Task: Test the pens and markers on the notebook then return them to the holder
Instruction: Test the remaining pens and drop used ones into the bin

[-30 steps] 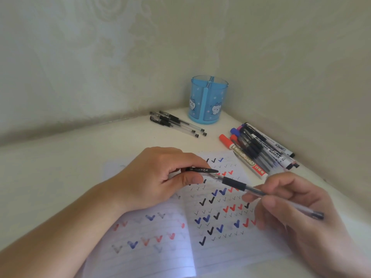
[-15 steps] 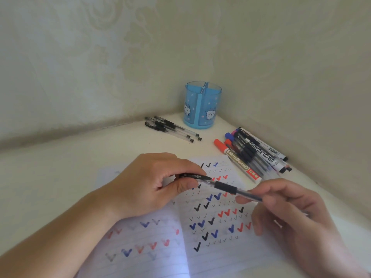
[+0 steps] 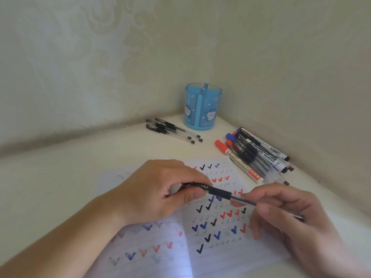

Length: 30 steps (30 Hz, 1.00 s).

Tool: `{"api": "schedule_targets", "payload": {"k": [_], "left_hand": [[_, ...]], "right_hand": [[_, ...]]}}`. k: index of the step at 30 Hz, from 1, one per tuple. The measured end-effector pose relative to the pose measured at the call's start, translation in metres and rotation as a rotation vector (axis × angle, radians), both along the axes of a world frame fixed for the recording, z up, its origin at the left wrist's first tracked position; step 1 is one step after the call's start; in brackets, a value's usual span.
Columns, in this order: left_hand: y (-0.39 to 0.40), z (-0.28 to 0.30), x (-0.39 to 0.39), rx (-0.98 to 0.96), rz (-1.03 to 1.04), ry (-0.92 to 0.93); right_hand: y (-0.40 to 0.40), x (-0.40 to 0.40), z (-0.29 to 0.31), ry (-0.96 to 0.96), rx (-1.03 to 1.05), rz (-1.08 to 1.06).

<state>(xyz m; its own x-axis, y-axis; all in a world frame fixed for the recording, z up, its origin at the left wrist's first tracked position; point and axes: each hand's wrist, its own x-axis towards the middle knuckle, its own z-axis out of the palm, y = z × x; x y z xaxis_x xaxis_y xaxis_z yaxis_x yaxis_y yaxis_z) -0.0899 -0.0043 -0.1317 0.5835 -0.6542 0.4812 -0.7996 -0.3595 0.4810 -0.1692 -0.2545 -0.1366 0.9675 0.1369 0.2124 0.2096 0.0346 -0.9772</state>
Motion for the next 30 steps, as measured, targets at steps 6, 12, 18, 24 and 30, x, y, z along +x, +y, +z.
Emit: {"api": "schedule_targets", "payload": {"k": [6, 12, 18, 24, 30], "left_hand": [[-0.004, 0.004, -0.006, -0.032, -0.068, 0.079], [-0.004, 0.002, -0.007, -0.059, -0.069, 0.098], [0.003, -0.002, 0.006, -0.122, 0.006, 0.053], [0.008, -0.010, 0.015, -0.258, 0.097, 0.168], [0.023, -0.009, 0.028, -0.154, 0.366, 0.040]], "right_hand": [[0.007, -0.003, 0.009, -0.015, 0.007, -0.027], [0.008, -0.003, 0.001, -0.111, -0.143, 0.003], [0.006, -0.006, 0.001, -0.445, -0.442, -0.295], [-0.006, 0.006, 0.008, -0.641, -1.071, -0.759], [-0.043, 0.054, 0.028, -0.171, -1.211, -1.084]]}}
